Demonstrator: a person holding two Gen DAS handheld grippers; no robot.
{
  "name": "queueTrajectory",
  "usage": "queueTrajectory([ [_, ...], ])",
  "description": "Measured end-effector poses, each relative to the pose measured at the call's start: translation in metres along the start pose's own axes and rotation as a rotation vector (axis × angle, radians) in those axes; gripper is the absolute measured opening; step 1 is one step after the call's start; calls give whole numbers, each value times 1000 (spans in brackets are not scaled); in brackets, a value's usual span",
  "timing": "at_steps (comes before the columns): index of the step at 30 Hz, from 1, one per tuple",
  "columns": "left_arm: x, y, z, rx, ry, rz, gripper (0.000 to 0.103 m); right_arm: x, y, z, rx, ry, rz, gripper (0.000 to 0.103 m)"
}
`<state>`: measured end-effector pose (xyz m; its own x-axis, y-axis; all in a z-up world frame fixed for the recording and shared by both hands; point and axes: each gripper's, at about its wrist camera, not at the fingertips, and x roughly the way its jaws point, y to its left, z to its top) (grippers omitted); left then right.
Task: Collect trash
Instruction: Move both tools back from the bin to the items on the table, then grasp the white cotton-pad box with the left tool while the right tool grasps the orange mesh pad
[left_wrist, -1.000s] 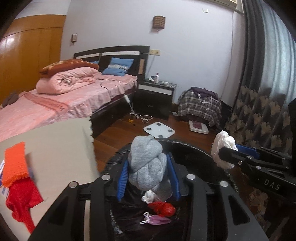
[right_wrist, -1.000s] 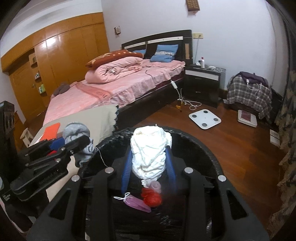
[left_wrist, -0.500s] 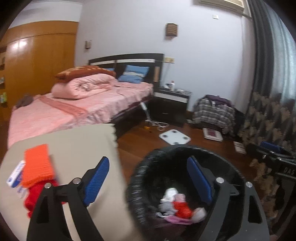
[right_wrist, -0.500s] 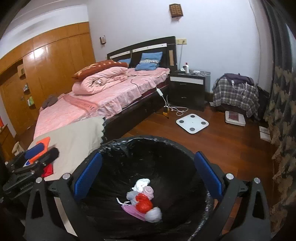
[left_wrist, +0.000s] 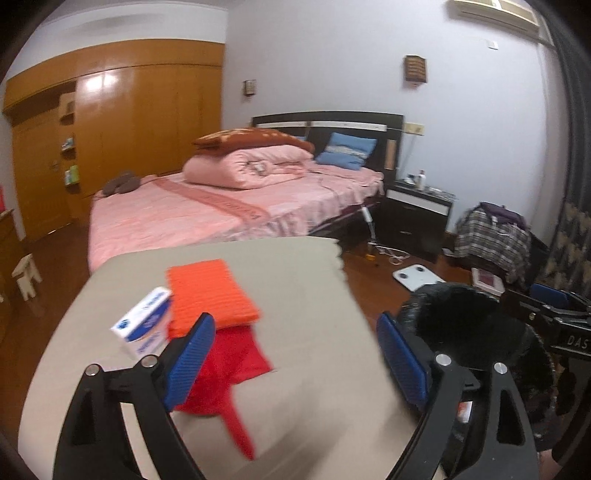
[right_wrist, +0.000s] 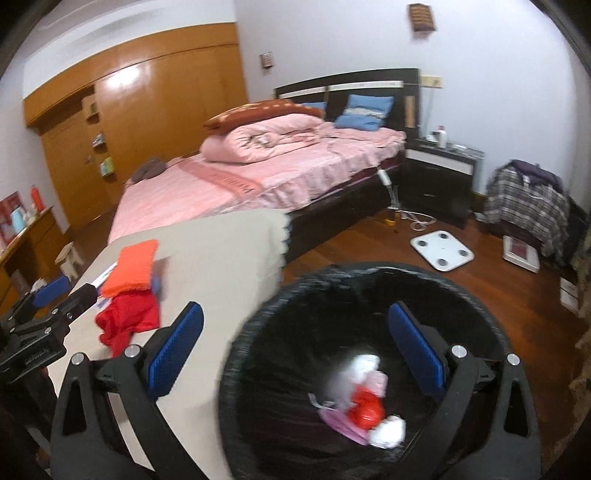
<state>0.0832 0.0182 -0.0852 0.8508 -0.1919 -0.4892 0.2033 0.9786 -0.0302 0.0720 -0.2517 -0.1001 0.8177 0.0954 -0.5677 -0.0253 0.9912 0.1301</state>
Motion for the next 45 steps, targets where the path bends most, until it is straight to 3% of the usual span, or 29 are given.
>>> queueTrajectory([
  [9, -1, 71, -7, -60, -1, 140, 87, 46, 78, 22, -81, 10, 117, 97],
  [17, 29, 140, -15, -99, 38, 264, 87, 89, 134, 35, -134, 33, 181, 97],
  [32, 109, 191, -39, -137, 182, 242, 86, 154, 178, 37, -159, 90, 197, 97],
  [36, 120, 192, -38, -134, 198, 211, 79, 163, 182, 39, -165, 93, 195, 97],
  [38, 126, 191, -38, -133, 211, 196, 70, 166, 183, 39, -166, 98, 197, 97],
  [40, 129, 192, -40, -135, 227, 170, 52, 169, 186, 38, -170, 105, 203, 97],
  [45, 128, 189, -41, -119, 221, 162, 43, 177, 190, 36, -173, 126, 217, 97],
])
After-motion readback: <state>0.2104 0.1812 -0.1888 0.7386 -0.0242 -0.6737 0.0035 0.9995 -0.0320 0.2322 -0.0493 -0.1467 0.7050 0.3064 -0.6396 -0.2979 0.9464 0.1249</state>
